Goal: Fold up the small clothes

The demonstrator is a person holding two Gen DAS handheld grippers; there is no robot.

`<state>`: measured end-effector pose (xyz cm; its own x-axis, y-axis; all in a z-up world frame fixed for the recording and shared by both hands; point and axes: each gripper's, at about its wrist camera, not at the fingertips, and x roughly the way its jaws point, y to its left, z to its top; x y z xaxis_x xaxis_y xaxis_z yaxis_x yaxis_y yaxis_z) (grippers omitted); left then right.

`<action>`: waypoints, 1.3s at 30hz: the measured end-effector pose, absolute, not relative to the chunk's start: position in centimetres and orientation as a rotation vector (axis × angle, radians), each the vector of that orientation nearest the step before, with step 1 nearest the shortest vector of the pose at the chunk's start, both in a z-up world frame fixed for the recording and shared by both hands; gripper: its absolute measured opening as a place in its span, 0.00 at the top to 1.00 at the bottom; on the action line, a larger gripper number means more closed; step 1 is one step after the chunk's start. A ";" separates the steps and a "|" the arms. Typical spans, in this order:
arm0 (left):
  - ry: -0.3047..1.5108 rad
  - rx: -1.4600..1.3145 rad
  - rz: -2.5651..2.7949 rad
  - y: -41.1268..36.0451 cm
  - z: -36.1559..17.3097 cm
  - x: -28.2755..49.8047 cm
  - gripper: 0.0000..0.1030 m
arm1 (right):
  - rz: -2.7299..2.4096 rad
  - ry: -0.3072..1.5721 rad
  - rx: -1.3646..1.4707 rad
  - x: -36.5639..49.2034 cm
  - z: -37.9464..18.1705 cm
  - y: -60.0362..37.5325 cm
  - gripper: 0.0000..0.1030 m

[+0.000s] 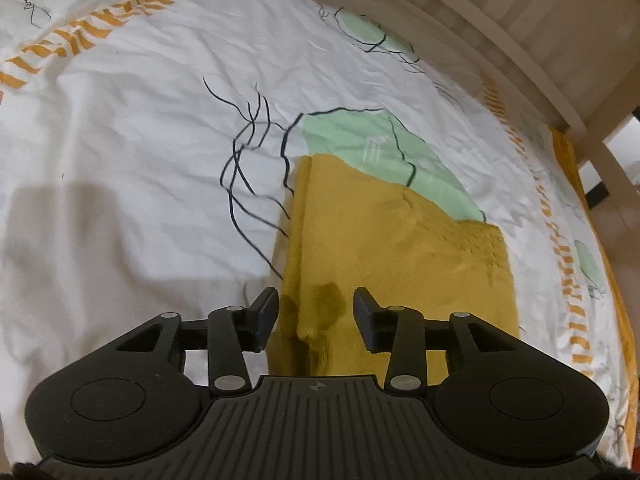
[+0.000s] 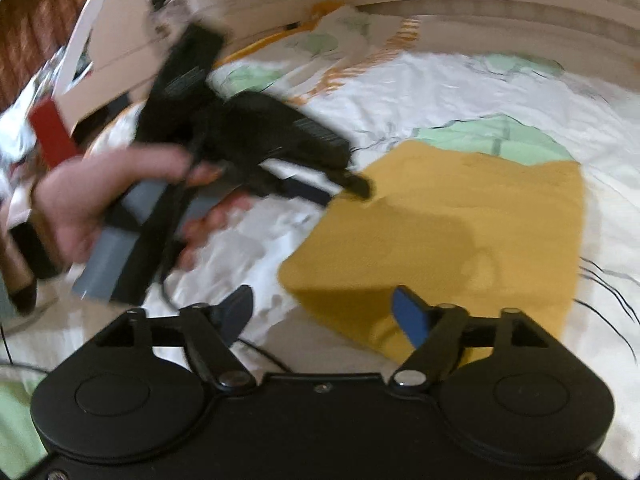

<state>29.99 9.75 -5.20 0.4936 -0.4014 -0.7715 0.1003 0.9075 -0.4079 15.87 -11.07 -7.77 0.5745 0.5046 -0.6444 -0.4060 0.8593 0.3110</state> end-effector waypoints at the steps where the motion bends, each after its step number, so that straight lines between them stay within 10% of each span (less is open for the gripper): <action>1: 1.020 -0.332 -0.321 9.8 -5.2 29.7 0.58 | 0.516 0.800 0.166 16.1 -7.7 -11.8 0.16; 16: 1.114 -0.311 -0.372 9.0 -6.8 27.0 0.52 | 0.241 0.923 0.683 23.5 -11.8 -24.0 0.06; 30: 1.122 -0.337 -0.479 6.7 -8.5 29.4 0.17 | 0.364 0.891 0.837 27.9 -14.6 -24.7 0.01; 39: 1.111 -0.476 -0.529 7.0 -8.9 30.8 0.17 | 0.442 0.888 0.751 29.8 -14.9 -23.0 0.00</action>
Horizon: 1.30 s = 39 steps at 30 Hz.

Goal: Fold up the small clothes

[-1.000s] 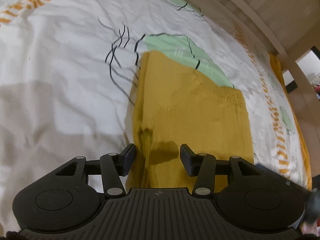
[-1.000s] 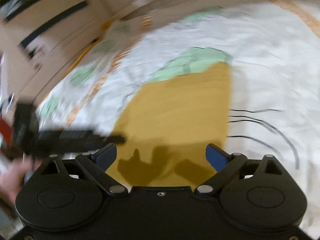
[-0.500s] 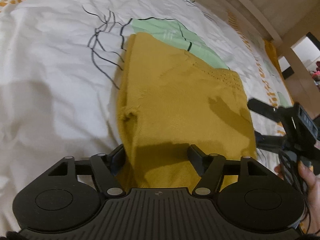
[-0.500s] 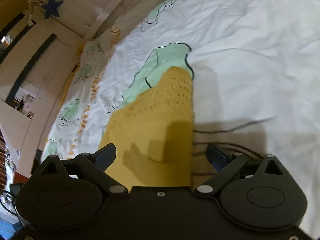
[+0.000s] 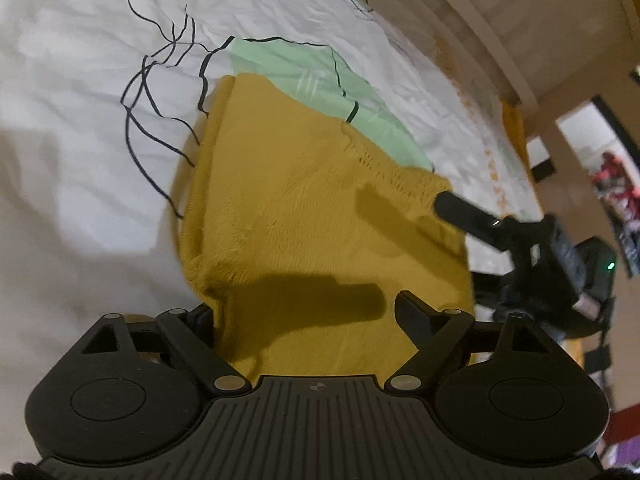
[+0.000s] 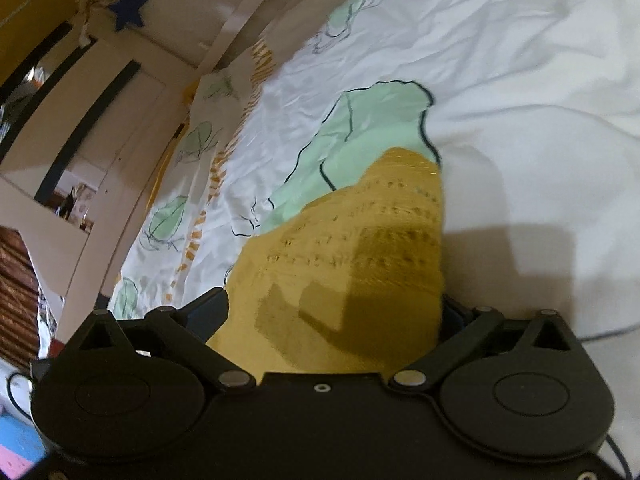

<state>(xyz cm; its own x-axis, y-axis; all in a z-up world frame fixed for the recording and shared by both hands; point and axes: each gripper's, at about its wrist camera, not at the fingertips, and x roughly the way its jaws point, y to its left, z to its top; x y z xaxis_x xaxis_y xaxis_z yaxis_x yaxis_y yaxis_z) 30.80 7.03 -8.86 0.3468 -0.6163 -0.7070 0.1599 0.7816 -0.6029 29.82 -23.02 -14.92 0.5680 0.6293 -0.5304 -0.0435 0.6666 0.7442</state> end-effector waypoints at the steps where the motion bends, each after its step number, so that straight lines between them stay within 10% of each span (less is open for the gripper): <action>1: 1.109 -0.493 -0.542 7.0 -8.9 30.8 0.17 | 0.445 0.889 0.743 29.9 -14.9 -22.9 0.00; 5: 1.115 -0.497 -0.596 6.5 -8.9 30.7 0.37 | 0.460 0.890 0.734 29.7 -14.8 -23.1 0.03; 8: 1.154 -0.534 -0.598 6.4 -9.4 30.9 0.76 | 0.423 0.933 0.683 29.5 -14.7 -23.4 0.51; 32: 1.265 -0.505 -0.783 2.3 -6.3 13.0 0.78 | 0.400 1.155 0.633 10.3 -9.0 -25.6 0.59; 39: 1.259 -0.517 -0.598 4.7 -8.9 10.8 0.73 | 0.245 1.072 0.366 8.2 -8.2 -25.0 0.42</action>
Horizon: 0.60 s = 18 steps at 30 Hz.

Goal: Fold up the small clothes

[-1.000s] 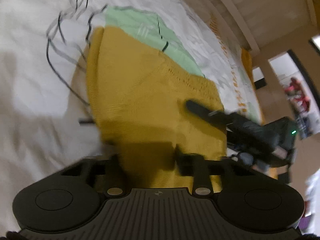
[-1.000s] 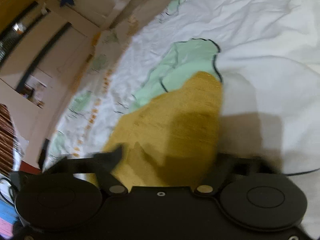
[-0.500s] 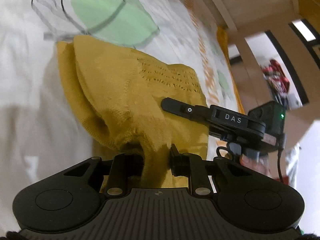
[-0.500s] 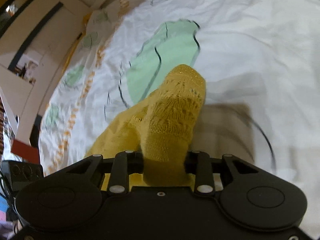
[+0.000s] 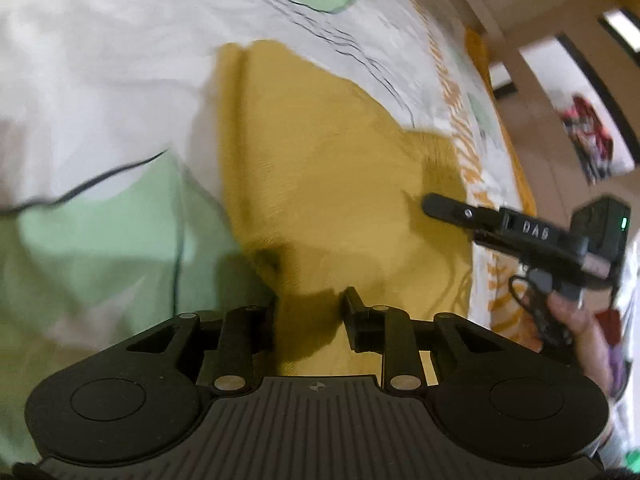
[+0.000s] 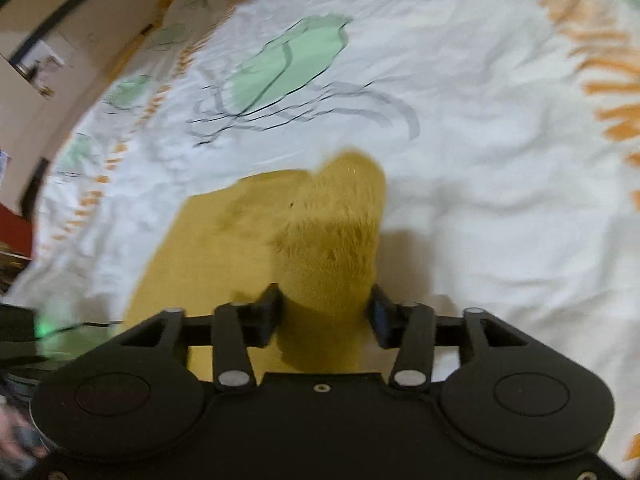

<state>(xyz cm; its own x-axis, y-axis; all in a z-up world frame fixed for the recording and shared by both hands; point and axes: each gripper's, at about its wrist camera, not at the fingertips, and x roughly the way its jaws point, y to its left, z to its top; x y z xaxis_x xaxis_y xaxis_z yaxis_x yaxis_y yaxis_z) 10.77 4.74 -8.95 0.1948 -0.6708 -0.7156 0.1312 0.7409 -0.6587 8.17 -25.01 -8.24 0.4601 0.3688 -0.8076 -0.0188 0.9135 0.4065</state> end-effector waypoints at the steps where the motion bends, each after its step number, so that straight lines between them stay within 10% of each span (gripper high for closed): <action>1: 1.249 -0.515 -0.589 4.9 -8.9 10.7 0.73 | 0.215 1.054 0.336 8.2 -8.2 -25.2 0.39; 18: 0.797 -0.073 -0.385 3.2 -1.1 5.8 0.69 | 0.124 0.904 0.375 5.7 -7.6 -28.0 0.20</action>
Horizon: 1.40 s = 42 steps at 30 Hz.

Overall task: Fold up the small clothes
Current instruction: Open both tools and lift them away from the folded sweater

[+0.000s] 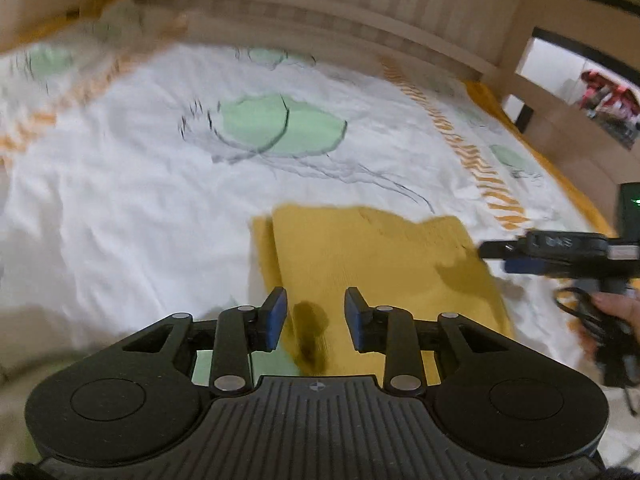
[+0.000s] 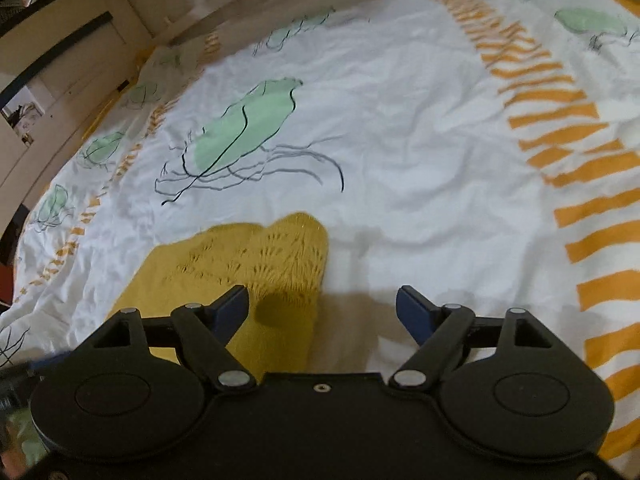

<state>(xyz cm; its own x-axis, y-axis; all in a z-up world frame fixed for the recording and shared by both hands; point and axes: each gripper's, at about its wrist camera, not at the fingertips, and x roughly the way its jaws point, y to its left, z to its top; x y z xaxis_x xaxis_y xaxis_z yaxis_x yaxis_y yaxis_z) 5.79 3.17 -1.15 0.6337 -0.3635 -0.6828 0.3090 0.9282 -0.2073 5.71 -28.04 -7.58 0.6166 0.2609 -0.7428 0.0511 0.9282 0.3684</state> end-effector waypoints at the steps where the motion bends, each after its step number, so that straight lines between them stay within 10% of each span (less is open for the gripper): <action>1: 0.794 -0.057 -0.375 3.1 -1.2 6.0 0.69 | 0.116 0.904 0.350 5.6 -7.6 -27.9 0.20; 20: 0.861 -0.011 -0.197 2.4 -6.5 9.2 0.29 | 0.014 0.933 0.250 5.4 -9.4 -27.9 0.01; 42: 0.668 0.198 -0.155 1.3 3.0 0.4 0.28 | -0.033 0.733 0.149 -4.4 0.5 -21.5 0.01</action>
